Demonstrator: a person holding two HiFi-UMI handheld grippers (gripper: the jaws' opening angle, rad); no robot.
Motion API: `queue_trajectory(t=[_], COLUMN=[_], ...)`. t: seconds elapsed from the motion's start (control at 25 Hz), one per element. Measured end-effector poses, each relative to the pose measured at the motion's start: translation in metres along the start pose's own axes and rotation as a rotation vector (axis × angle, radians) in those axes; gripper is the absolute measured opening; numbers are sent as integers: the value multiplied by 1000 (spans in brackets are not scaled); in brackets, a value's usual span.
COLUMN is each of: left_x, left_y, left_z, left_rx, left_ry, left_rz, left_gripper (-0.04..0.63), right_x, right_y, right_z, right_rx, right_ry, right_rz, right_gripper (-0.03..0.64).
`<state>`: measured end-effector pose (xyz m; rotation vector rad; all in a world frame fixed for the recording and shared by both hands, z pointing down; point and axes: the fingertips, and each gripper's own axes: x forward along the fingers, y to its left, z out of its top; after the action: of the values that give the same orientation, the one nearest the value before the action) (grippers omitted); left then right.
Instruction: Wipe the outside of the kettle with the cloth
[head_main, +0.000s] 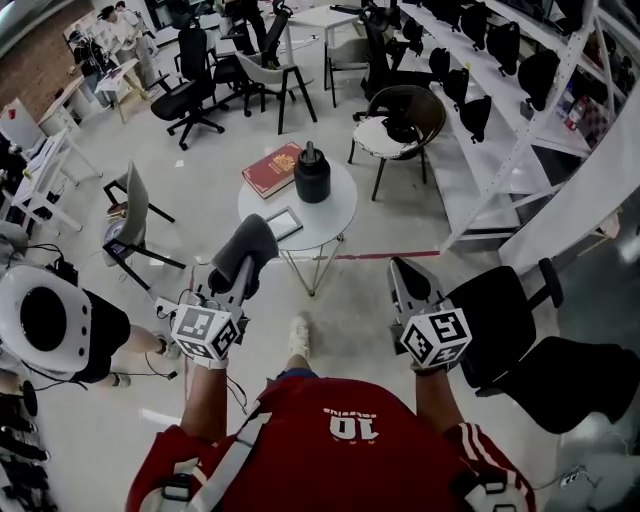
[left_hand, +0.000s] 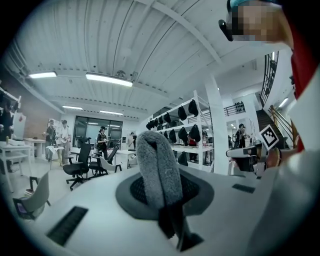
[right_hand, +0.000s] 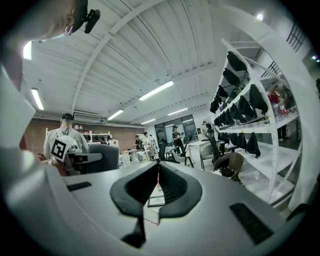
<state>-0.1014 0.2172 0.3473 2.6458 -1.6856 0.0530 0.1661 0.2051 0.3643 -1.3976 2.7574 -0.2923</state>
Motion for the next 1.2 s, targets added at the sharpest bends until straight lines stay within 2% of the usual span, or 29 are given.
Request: queue_trajectory(t=[0.2,0.48,0.68,0.96,1.2], left_x=[40,94,124,158,190], left_y=[48,101,148,201,239], left_z=[-1,-5,-7,-14,-25], left_rx=[-28,2,-13,46,43], left_ry=[-18,10,31,57,71], left_rz=[-4,-49,-72,-125,-179], left_gripper=[48,48,48,48,48], right_x=[52,121,177,251,295], right_y=[-4,-16,-17,-2,-3], right_z=[7,20,25,22,26], right_rx=[-28,-25,-20,-25,-40], right_ry=[11,36,57,88,104], right_rz=[13,0,-14,9,-20], right_gripper=[17,17,17,17,17])
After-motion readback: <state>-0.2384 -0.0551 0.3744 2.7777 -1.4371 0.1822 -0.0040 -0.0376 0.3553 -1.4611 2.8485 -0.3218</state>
